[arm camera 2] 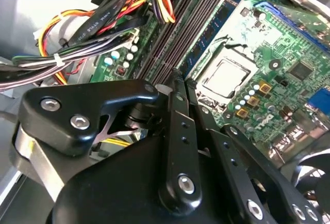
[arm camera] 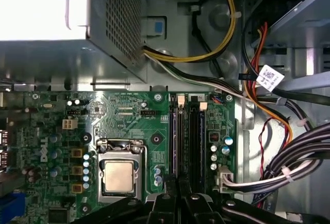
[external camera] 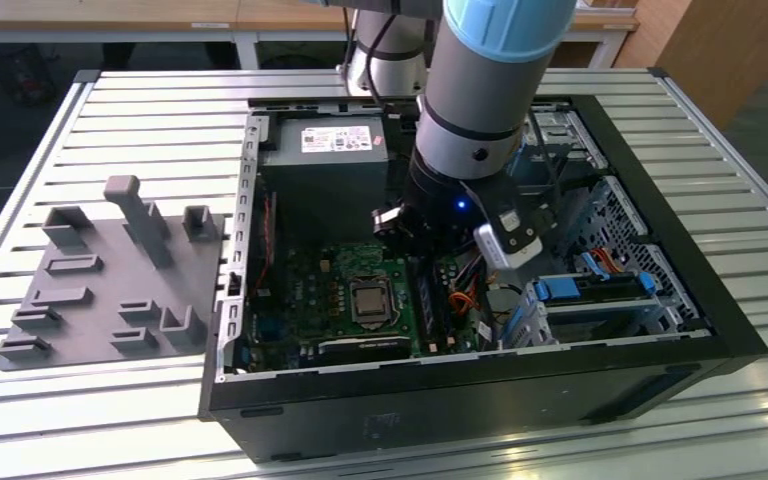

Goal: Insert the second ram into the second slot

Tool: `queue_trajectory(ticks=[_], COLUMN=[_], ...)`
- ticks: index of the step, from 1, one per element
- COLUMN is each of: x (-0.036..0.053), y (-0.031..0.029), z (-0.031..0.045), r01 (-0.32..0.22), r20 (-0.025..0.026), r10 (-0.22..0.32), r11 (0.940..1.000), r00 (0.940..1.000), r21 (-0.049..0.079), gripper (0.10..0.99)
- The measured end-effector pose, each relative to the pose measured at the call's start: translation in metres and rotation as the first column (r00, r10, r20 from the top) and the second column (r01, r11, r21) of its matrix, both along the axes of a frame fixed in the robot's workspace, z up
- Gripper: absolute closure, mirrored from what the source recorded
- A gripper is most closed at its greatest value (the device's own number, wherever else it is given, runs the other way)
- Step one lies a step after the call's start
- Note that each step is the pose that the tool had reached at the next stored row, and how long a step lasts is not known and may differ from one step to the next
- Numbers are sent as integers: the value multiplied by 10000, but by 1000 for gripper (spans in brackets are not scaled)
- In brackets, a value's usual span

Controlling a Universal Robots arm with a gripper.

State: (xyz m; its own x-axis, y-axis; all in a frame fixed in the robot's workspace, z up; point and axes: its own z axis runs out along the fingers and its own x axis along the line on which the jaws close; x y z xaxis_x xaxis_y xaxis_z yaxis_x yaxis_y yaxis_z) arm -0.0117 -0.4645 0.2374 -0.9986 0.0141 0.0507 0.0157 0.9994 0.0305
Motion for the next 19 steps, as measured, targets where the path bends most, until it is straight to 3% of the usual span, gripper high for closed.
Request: queue_trajectory(ticks=[19], x=[33], y=[-3], z=[-85], r01=[23], r20=[0], r10=[-23], r11=[10000], r00=[10000], r21=[2], gripper=[953])
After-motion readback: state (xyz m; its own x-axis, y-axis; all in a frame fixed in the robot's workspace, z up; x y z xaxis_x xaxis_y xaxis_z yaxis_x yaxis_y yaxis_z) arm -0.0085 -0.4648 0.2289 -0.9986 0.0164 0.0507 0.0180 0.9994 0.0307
